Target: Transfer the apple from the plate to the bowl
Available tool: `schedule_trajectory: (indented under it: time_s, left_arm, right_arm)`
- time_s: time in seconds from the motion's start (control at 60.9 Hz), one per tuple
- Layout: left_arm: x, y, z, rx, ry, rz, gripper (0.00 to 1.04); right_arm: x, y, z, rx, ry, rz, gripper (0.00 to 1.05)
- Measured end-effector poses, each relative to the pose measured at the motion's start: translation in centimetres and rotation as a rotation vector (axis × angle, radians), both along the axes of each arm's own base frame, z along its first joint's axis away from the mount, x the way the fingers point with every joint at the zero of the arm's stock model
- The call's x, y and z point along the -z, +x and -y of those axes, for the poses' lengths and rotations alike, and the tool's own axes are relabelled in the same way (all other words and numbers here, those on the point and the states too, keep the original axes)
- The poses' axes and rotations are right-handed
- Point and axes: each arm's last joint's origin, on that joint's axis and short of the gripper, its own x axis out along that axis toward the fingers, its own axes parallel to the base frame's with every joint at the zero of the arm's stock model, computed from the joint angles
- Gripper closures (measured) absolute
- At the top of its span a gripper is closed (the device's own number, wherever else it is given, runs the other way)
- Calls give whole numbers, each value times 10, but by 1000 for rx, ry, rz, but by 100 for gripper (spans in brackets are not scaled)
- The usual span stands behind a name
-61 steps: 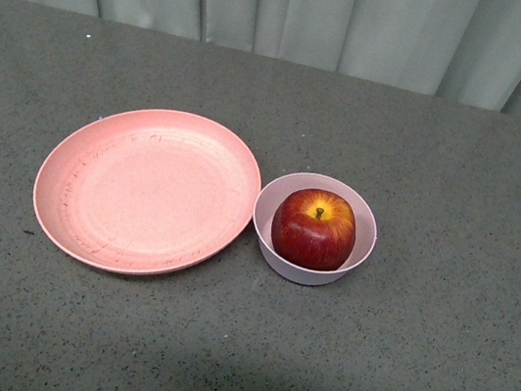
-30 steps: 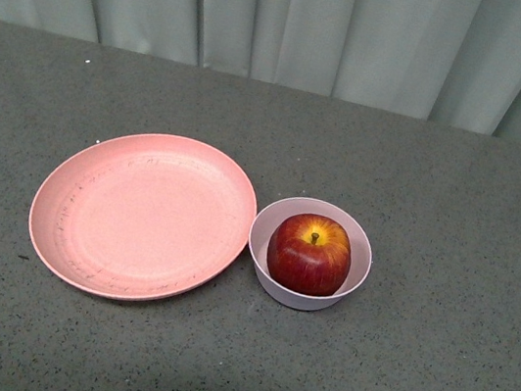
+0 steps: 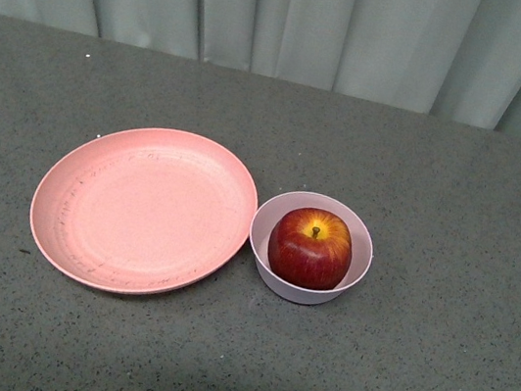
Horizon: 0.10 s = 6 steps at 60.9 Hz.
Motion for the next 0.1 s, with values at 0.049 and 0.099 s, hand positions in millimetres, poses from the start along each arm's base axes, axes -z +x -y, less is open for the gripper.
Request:
schedule_trajectory:
  time_s: [0.049, 0.099]
  left_arm:
    - [0, 0, 0, 0, 0, 0, 7]
    - [0, 0, 0, 0, 0, 0, 7]
  right_arm:
    - [0, 0, 0, 0, 0, 0, 9]
    - [0, 0, 0, 0, 0, 0, 9]
